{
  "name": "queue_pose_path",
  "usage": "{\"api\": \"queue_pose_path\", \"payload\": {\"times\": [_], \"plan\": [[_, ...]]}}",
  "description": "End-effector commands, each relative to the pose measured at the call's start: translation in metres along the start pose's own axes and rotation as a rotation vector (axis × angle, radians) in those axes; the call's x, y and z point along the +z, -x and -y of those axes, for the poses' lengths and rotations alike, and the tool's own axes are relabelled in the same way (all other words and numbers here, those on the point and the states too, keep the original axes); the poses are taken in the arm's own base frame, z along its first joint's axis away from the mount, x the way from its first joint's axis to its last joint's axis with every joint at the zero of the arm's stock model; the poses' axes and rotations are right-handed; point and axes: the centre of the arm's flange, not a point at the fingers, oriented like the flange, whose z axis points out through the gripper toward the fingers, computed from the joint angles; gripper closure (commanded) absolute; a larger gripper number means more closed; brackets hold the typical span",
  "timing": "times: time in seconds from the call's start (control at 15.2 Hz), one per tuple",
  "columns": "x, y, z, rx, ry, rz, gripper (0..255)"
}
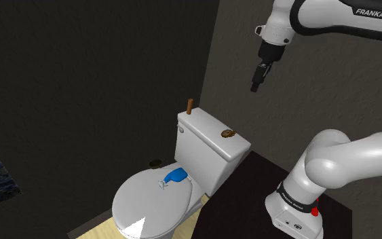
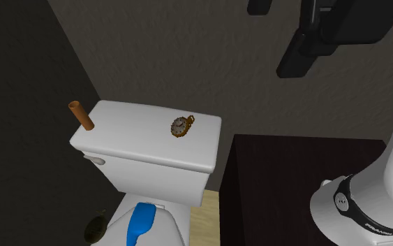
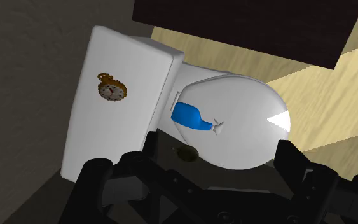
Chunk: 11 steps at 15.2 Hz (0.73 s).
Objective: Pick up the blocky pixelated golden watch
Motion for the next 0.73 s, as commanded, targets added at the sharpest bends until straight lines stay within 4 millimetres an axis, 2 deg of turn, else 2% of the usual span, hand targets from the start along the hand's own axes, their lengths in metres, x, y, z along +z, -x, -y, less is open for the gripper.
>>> {"api": "queue_pose_path", "payload": {"times": [0.0,0.66], "plan": [[0.000,0.000,0.000,0.000,0.000,0.000,0],[0.115,-0.019,-0.066,-0.070,-0.013,0.029,0]]}}
